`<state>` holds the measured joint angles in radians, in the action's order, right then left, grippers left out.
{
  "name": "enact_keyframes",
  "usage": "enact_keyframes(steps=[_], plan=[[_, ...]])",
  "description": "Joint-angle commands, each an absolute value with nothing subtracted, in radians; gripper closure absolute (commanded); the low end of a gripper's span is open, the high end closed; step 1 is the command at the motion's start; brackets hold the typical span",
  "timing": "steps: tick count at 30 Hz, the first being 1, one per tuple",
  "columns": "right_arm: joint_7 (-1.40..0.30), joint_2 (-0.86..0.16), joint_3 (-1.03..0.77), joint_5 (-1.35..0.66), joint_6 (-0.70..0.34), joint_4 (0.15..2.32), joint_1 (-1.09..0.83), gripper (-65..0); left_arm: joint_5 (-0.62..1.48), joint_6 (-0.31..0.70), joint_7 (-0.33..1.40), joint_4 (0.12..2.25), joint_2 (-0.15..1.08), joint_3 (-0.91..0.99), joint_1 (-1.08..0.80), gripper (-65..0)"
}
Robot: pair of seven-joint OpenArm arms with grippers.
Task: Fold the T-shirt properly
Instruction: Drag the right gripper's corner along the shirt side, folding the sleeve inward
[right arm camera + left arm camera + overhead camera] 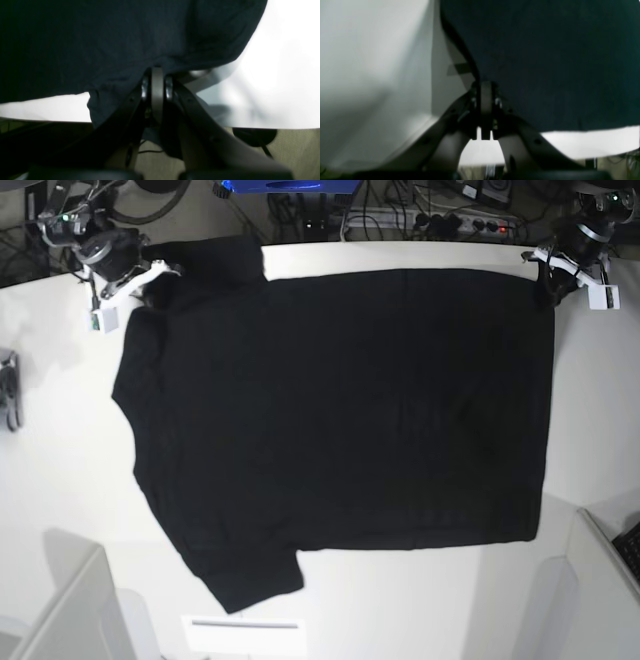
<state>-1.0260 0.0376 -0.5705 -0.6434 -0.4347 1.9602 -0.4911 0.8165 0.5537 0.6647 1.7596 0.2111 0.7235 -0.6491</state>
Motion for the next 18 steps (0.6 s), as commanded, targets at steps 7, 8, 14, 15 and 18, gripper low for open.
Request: enact_keyframes(steps=[7,8,14,15,18], plan=[[-1.093,0.031,-0.575,-0.659,-0.438,1.977,-0.372,0.0,0.834,0.556,0.711,1.779,0.205,0.733,-0.599,0.0],[-1.107,0.031,-0.575,-0.659,-0.437,1.977,-0.354,0.0,0.834,0.556,0.725,1.779,0.205,0.733,-0.587,0.0],[-1.147,0.031,-0.575,-0.654,-0.433,1.974,-0.271,0.0,0.834,0.555,0.739,1.779,0.191,0.734,-0.539,0.0],[-1.153,0.031,-0.575,-0.653,-0.433,1.974,-0.257,0.0,0.834,0.552,0.739,1.776,0.191,0.734,-0.532,0.0],[-1.176,0.025,-0.573,-0.653,-0.432,1.954,-0.216,0.0,0.831,0.512,0.739,1.77,0.189,0.734,-0.512,0.0]])
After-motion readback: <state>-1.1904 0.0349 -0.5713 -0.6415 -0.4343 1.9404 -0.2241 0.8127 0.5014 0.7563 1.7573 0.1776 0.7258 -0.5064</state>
